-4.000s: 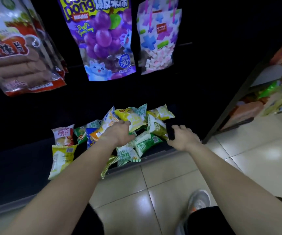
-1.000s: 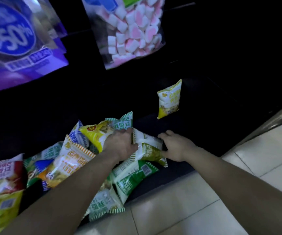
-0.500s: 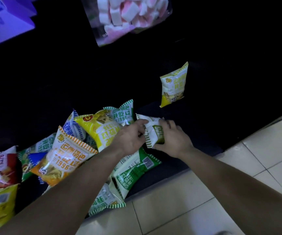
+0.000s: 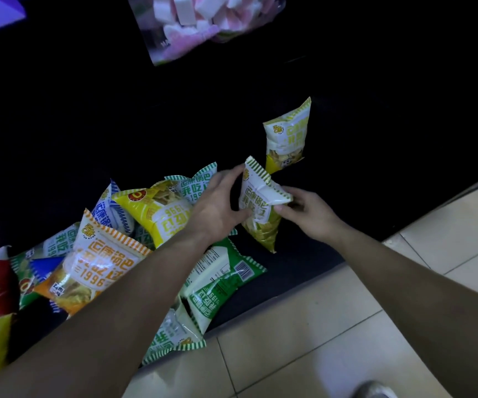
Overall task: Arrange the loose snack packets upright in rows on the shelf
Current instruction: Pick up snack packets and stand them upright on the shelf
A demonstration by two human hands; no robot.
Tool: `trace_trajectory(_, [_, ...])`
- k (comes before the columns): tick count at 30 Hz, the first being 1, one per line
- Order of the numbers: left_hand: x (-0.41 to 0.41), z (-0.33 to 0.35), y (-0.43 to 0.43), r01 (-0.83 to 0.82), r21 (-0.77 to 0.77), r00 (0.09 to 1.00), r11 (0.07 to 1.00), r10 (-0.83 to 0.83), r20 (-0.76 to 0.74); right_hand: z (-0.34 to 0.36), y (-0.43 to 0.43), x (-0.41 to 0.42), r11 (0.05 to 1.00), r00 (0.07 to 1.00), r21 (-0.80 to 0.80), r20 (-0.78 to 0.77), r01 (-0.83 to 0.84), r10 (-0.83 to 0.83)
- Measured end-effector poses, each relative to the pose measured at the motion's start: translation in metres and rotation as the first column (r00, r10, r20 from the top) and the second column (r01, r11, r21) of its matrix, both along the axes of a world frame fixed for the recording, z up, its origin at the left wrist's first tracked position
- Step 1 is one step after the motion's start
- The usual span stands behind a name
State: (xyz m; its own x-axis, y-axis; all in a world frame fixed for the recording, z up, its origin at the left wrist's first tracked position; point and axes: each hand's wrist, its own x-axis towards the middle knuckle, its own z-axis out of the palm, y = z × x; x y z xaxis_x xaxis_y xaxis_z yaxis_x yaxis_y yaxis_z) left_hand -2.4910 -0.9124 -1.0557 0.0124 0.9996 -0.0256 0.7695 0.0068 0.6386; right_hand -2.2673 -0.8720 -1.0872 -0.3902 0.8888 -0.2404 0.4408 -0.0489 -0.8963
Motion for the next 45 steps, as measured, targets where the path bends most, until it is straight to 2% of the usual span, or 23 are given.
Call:
trace_trajectory(3, [0.003, -0.006, 0.012, -0.004, -0.136, 0.995, 0.991, 0.018, 0.097, -0.002, -0.004, 0.002, 0.998, 0.997, -0.049, -0.065, 0.044, -0.047])
trace_trajectory(5, [0.010, -0.012, 0.017, -0.004, -0.203, 0.991, 0.979, 0.031, 0.128, -0.007, -0.006, 0.002, 0.986, 0.985, -0.063, -0.062, 0.156, -0.160])
trace_trajectory(9, [0.023, -0.021, 0.014, -0.049, -0.194, 0.993, 0.980, 0.069, 0.097, -0.011, -0.004, -0.002, 0.932, 0.929, -0.141, -0.117, 0.335, -0.351])
trace_trajectory(11, [0.024, -0.022, 0.013, -0.073, -0.168, 0.990, 0.983, 0.091, 0.104, -0.007, -0.002, -0.004, 0.908, 0.898, -0.203, -0.177, 0.367, -0.403])
trace_trajectory(13, [0.026, -0.023, 0.011, -0.116, -0.141, 0.986, 0.983, 0.131, 0.102, -0.005, -0.001, -0.005, 0.913, 0.896, -0.189, -0.201, 0.361, -0.396])
trace_trajectory(18, [0.034, -0.029, 0.012, -0.216, -0.164, 0.962, 0.963, 0.239, 0.134, -0.006, 0.008, -0.003, 0.891, 0.879, -0.094, -0.146, 0.444, -0.453])
trace_trajectory(22, [0.051, -0.023, 0.021, -0.243, -0.199, 0.930, 0.949, 0.286, 0.231, -0.003, 0.013, 0.005, 0.911, 0.904, -0.045, -0.116, 0.409, -0.412])
trace_trajectory(25, [0.067, -0.020, 0.035, -0.261, -0.157, 0.933, 0.953, 0.290, 0.211, 0.003, 0.019, 0.013, 0.906, 0.901, 0.001, -0.099, 0.424, -0.422])
trace_trajectory(29, [0.085, -0.018, 0.070, -0.314, -0.094, 0.920, 0.945, 0.327, 0.218, 0.016, 0.036, 0.025, 0.889, 0.888, 0.045, 0.051, 0.455, -0.457])
trace_trajectory(32, [0.092, -0.019, 0.100, -0.351, -0.065, 0.896, 0.934, 0.355, 0.268, 0.011, 0.043, 0.030, 0.911, 0.894, 0.086, 0.178, 0.403, -0.412])
trace_trajectory(37, [0.101, -0.034, 0.133, -0.322, -0.075, 0.875, 0.944, 0.327, 0.358, -0.011, 0.044, 0.027, 0.973, 0.925, 0.184, 0.327, 0.136, -0.191])
trace_trajectory(45, [0.099, -0.038, 0.135, -0.248, -0.142, 0.871, 0.958, 0.285, 0.401, -0.028, 0.035, 0.026, 0.979, 0.885, 0.200, 0.451, 0.028, -0.117])
